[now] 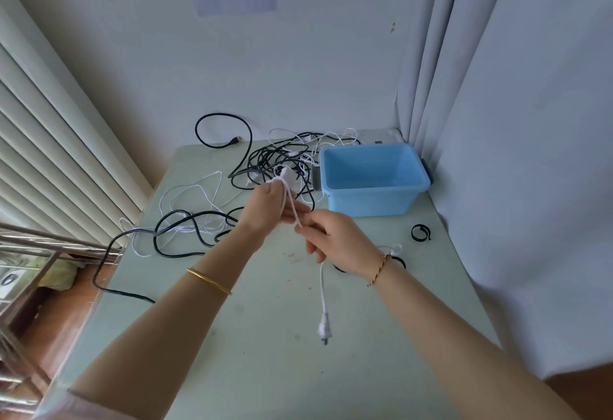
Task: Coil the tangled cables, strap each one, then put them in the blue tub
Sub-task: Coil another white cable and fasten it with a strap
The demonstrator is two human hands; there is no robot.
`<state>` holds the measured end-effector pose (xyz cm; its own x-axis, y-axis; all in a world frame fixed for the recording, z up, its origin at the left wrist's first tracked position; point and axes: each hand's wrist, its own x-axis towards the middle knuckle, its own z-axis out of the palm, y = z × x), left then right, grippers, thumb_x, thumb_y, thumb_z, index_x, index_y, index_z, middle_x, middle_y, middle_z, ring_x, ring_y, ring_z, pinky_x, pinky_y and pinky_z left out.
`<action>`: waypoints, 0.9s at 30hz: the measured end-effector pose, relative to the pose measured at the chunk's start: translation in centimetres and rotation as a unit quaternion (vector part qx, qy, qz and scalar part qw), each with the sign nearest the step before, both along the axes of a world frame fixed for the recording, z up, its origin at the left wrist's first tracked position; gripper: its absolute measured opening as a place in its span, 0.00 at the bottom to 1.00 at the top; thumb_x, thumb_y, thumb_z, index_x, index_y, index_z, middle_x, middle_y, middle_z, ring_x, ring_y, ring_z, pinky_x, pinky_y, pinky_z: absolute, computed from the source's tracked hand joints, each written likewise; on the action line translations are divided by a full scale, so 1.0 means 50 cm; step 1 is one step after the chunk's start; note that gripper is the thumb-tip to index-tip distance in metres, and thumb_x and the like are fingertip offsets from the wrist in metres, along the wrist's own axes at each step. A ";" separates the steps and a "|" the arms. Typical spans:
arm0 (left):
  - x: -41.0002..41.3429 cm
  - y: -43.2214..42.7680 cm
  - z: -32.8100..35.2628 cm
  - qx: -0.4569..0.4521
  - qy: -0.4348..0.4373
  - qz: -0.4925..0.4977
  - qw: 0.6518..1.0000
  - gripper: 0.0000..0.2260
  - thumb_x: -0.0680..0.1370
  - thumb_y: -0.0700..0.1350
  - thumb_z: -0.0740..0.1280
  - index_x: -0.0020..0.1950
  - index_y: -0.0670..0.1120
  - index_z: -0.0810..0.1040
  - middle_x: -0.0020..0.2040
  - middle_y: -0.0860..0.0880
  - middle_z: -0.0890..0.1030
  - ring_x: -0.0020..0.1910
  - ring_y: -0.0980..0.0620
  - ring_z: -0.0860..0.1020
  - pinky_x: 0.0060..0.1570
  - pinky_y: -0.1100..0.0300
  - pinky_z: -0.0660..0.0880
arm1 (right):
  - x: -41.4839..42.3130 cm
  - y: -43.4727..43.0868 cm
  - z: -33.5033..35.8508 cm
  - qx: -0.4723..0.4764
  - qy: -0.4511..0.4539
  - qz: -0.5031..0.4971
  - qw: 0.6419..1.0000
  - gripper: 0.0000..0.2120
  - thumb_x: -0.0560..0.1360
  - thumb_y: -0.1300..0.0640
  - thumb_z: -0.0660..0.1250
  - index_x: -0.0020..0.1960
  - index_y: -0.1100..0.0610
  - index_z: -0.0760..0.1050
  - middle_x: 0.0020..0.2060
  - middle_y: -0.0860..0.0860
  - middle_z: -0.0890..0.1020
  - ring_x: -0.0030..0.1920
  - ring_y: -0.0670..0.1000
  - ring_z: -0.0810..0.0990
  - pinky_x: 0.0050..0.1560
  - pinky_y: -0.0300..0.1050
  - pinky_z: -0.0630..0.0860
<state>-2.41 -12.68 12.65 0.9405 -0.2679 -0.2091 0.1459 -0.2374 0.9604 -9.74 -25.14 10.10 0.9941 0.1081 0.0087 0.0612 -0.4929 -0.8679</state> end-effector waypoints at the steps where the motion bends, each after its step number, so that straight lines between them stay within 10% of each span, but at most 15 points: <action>1: -0.002 -0.003 0.003 -0.037 -0.004 0.005 0.999 0.16 0.82 0.42 0.47 0.46 0.38 0.72 0.37 0.42 0.84 0.37 0.46 0.82 0.42 0.55 0.79 | 0.001 0.003 -0.009 0.031 0.019 0.013 0.999 0.08 0.80 0.60 0.59 0.48 0.61 0.75 0.32 0.50 0.79 0.27 0.48 0.76 0.35 0.40 0.74; 8: -0.015 -0.020 0.038 -0.224 0.037 -0.055 0.972 0.18 0.84 0.45 0.49 0.46 0.38 0.75 0.30 0.45 0.81 0.30 0.49 0.79 0.32 0.61 0.75 | 0.008 -0.005 -0.055 0.142 0.089 0.069 0.983 0.10 0.79 0.68 0.57 0.51 0.61 0.76 0.40 0.54 0.82 0.40 0.52 0.82 0.55 0.51 0.77; 12: -0.016 -0.013 0.039 -0.218 0.113 -0.174 0.954 0.17 0.82 0.44 0.49 0.43 0.39 0.73 0.22 0.51 0.67 0.20 0.54 0.65 0.25 0.65 0.65 | 0.018 -0.037 -0.060 0.093 0.087 0.033 0.991 0.08 0.76 0.67 0.63 0.52 0.65 0.80 0.42 0.53 0.82 0.40 0.39 0.80 0.52 0.33 0.75; 22: -0.002 0.020 0.020 0.027 0.182 -0.417 0.890 0.15 0.78 0.45 0.52 0.44 0.37 0.74 0.21 0.53 0.64 0.20 0.56 0.60 0.23 0.65 0.60 | 0.049 -0.090 -0.026 -0.356 -0.031 -0.044 0.933 0.06 0.71 0.47 0.66 0.44 0.48 0.75 0.39 0.44 0.75 0.44 0.50 0.75 0.40 0.44 0.65; 27: -0.012 0.018 0.036 0.191 0.145 -0.423 0.874 0.17 0.82 0.42 0.49 0.43 0.38 0.75 0.21 0.52 0.68 0.21 0.55 0.61 0.24 0.64 0.58 | 0.048 -0.092 -0.029 -0.318 -0.025 -0.074 0.945 0.05 0.71 0.56 0.65 0.40 0.46 0.77 0.45 0.43 0.75 0.51 0.49 0.69 0.50 0.45 0.67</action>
